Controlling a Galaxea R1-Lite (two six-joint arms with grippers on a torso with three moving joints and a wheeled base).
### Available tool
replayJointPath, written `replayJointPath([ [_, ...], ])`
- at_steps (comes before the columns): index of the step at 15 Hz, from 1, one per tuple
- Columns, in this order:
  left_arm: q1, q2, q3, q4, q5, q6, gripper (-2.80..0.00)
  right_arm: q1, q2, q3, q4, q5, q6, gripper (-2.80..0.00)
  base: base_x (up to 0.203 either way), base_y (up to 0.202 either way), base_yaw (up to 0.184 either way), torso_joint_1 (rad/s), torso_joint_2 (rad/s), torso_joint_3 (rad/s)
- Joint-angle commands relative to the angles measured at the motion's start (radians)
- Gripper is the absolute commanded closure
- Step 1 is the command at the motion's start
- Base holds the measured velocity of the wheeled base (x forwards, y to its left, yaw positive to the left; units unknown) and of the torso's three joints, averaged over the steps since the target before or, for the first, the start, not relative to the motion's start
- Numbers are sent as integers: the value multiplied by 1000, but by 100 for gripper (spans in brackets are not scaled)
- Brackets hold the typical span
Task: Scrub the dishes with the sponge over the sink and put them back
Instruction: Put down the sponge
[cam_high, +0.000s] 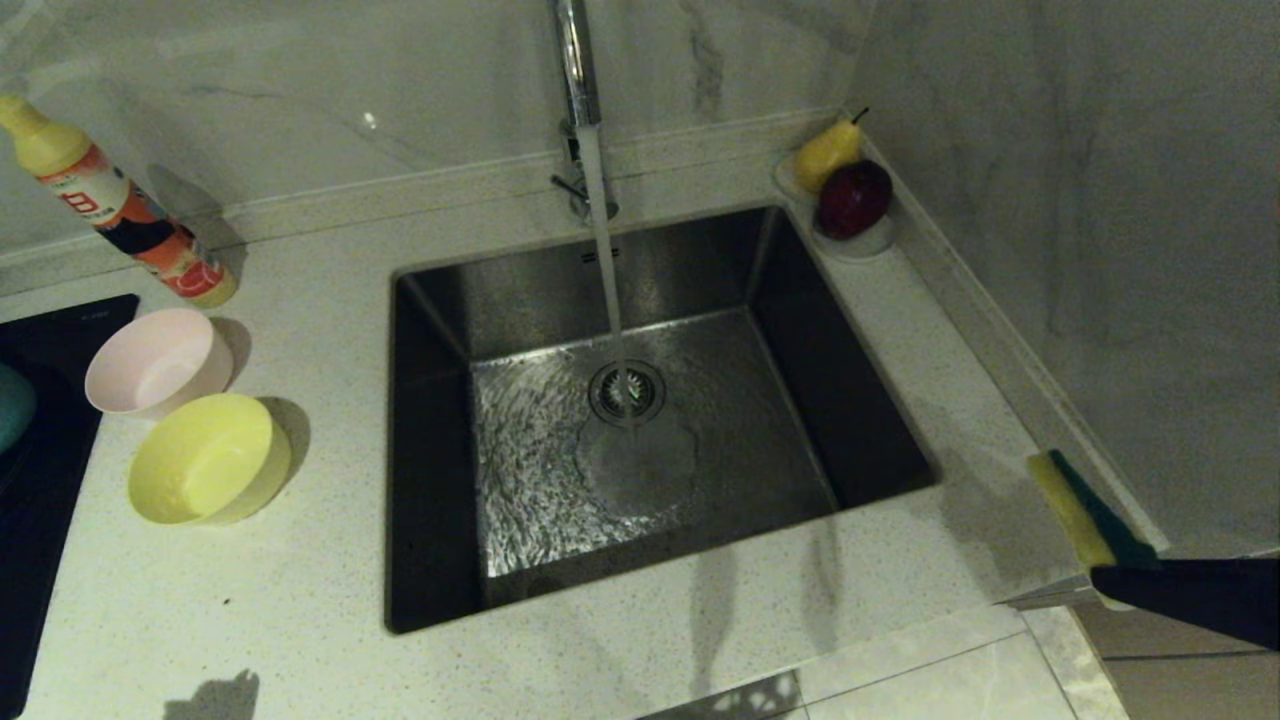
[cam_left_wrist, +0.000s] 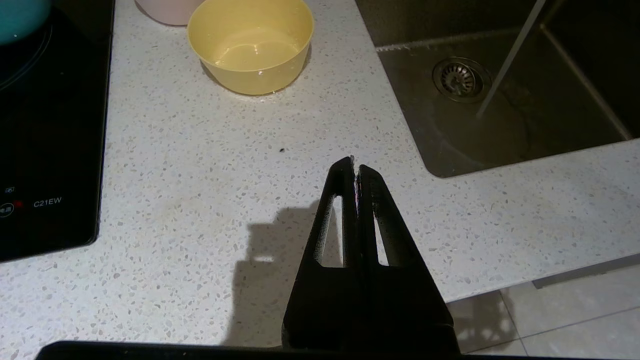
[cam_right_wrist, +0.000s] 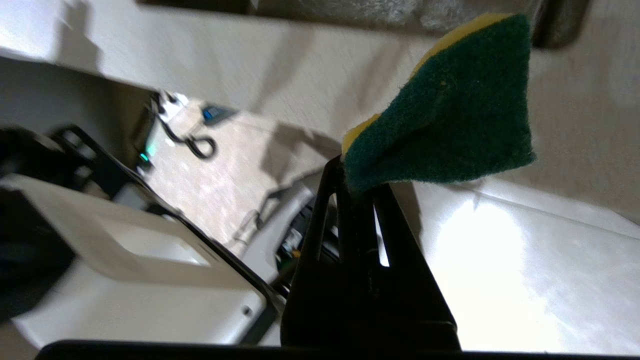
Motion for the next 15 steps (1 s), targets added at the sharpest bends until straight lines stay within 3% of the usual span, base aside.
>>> replayJointPath([
  [1,0,0,40,-1,0,0,0,3,-10,48,-2,-11,-45,0,0,0,0,0,0,0],
  [3,0,0,40,-1,0,0,0,2,-19,79,-5,-28,-108,0,0,0,0,0,0,0],
  [7,0,0,40,0,0,0,0,11,-54,126,-4,-112,-126,0,0,0,0,0,0,0],
  [9,0,0,40,-1,0,0,0,14,-72,164,-6,-146,-185,0,0,0,0,0,0,0],
  [13,0,0,40,0,0,0,0,-29,-80,209,-15,-185,-270,0,0,0,0,0,0,0],
  [15,0,0,40,0,0,0,0,-62,-65,292,-98,-189,-323,0,0,0,0,0,0,0],
])
